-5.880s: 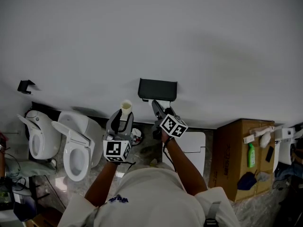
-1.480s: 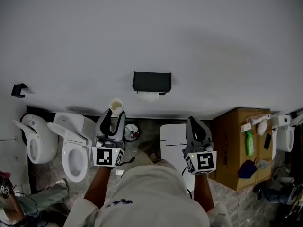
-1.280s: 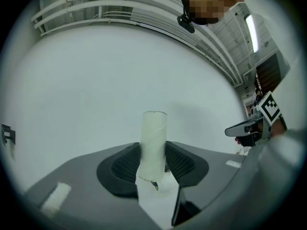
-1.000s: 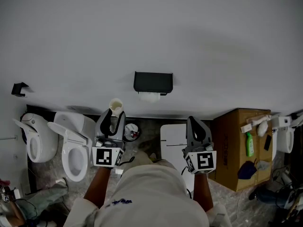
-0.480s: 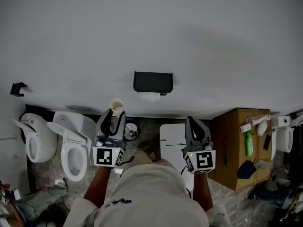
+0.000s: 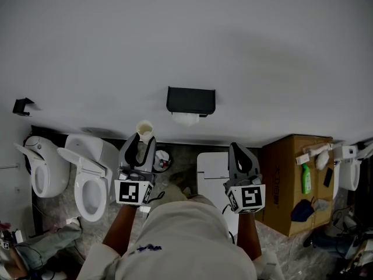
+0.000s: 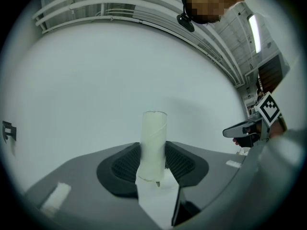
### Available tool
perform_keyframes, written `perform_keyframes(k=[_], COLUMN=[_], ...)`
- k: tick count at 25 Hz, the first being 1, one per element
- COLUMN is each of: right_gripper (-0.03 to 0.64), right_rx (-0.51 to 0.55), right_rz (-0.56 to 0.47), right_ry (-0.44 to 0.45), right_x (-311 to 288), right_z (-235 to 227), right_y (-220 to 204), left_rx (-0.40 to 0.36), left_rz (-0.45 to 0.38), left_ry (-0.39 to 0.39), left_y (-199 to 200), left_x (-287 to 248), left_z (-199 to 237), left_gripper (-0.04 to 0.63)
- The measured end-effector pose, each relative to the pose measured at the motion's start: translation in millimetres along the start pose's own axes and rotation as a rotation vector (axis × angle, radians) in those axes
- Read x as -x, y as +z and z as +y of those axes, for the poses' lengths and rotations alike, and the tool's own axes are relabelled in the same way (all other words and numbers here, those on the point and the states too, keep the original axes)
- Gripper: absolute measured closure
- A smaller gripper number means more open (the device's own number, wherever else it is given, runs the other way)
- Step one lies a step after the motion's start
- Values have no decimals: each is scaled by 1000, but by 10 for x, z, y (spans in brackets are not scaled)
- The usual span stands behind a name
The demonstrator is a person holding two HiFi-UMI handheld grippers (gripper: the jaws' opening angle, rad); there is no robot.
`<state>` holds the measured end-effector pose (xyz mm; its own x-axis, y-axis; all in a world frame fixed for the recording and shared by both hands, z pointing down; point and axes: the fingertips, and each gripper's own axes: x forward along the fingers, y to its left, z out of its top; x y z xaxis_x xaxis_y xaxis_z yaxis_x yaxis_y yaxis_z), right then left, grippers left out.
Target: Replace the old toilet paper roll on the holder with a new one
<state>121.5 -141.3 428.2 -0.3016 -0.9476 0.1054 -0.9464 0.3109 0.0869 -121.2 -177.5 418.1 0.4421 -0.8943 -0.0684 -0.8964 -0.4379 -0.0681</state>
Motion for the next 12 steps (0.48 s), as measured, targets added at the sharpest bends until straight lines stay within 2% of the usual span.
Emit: perform_keyframes(k=[12], right_gripper=[614], right_rx=[26], right_rz=[19], right_ry=[16], right_x=[-70], right_z=[63], right_y=[-36], left_rx=[4], left_rz=[18], left_ry=[15], left_y=[-80], left_x=[28], left_z=[57], left_gripper=[425])
